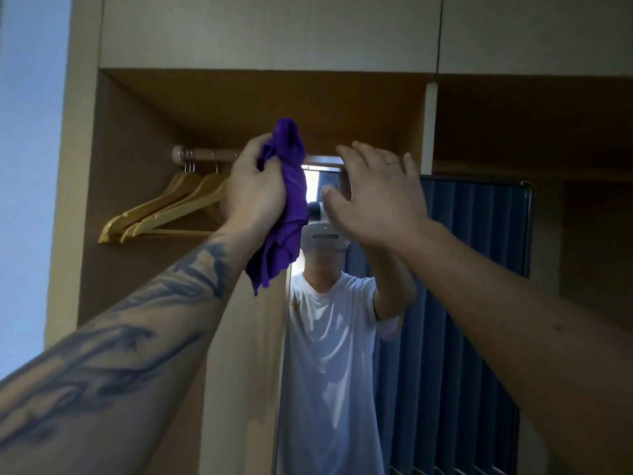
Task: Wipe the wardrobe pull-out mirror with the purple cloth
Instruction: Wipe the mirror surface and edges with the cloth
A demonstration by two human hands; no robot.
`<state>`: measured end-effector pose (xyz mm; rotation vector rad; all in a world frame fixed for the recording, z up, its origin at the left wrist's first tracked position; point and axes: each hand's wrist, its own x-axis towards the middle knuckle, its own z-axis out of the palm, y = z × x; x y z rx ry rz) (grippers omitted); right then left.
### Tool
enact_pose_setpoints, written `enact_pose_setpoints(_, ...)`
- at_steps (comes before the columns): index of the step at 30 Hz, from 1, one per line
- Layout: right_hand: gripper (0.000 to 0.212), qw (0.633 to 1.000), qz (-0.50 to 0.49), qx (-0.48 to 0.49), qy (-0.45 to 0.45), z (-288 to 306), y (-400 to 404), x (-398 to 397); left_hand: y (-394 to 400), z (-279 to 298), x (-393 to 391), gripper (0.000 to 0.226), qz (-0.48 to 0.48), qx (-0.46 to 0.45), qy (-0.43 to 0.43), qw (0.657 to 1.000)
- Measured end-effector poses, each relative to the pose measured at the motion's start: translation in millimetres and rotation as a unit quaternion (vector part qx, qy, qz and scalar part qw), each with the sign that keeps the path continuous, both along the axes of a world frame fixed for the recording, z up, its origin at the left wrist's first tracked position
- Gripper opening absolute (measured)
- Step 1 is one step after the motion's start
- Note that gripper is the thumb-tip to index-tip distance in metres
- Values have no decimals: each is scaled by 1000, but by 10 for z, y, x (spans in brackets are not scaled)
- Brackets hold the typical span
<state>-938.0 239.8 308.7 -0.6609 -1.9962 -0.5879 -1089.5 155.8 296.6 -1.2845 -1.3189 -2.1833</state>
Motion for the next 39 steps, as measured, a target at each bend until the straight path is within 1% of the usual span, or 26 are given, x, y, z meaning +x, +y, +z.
enact_pose_setpoints(2,73,999,-4,-33,-19,-10,67,-63,56,-11,5,34,-27,-30,25,999)
enact_pose_setpoints(4,78,999,-17,-18,-20,-55,114,-104,116,-62,1,36,-49,-41,32,997)
enact_pose_setpoints(6,79,1000,-21,-5,-15,-68,132,-126,157,-139,-10,29,-68,-34,31,997)
enact_pose_setpoints(8,79,1000,-25,1,-10,-65,140,-143,159,-261,-25,24,-101,-29,4,994)
enact_pose_setpoints(11,81,999,-37,9,-7,-80,155,-169,127,-585,-63,20,-137,-69,-47,987)
enact_pose_setpoints(14,81,999,-33,15,5,-88,176,-190,91,-762,-80,24,-147,-90,-51,984)
enact_pose_setpoints(16,81,999,-30,16,8,-96,187,-204,102,-651,-101,29,-120,-90,-30,988)
enact_pose_setpoints(18,81,1000,-22,17,12,-108,212,-206,118,-414,-110,32,-92,-64,-1,994)
enact_pose_setpoints(20,82,999,-11,26,19,-119,237,-193,140,-200,-111,29,-66,-36,28,997)
enact_pose_setpoints(22,82,999,-13,42,24,-139,256,-177,178,-129,-99,28,-60,-27,41,997)
enact_pose_setpoints(24,82,998,-19,53,20,-166,256,-180,205,-230,-90,29,-82,-15,21,996)
enact_pose_setpoints(27,82,998,-27,57,27,-207,248,-191,197,-555,-54,29,-137,-8,-43,990)
enact_pose_setpoints(29,83,998,-32,54,28,-219,238,-203,174,-809,-35,25,-166,-20,-79,983)
enact_pose_setpoints(31,83,998,-34,52,23,-218,226,-213,130,-959,-26,17,-182,-30,-93,978)
enact_pose_setpoints(33,84,998,-35,52,26,-213,221,-212,85,-866,-35,20,-176,-40,-71,981)
enact_pose_setpoints(35,85,998,-33,50,29,-217,217,-208,74,-614,-57,27,-167,-29,-51,984)
enact_pose_setpoints(37,85,998,-27,49,31,-226,219,-204,78,-395,-48,28,-163,-11,-44,986)
enact_pose_setpoints(39,84,998,-25,46,33,-220,213,-197,124,-387,-38,25,-171,-9,-53,984)
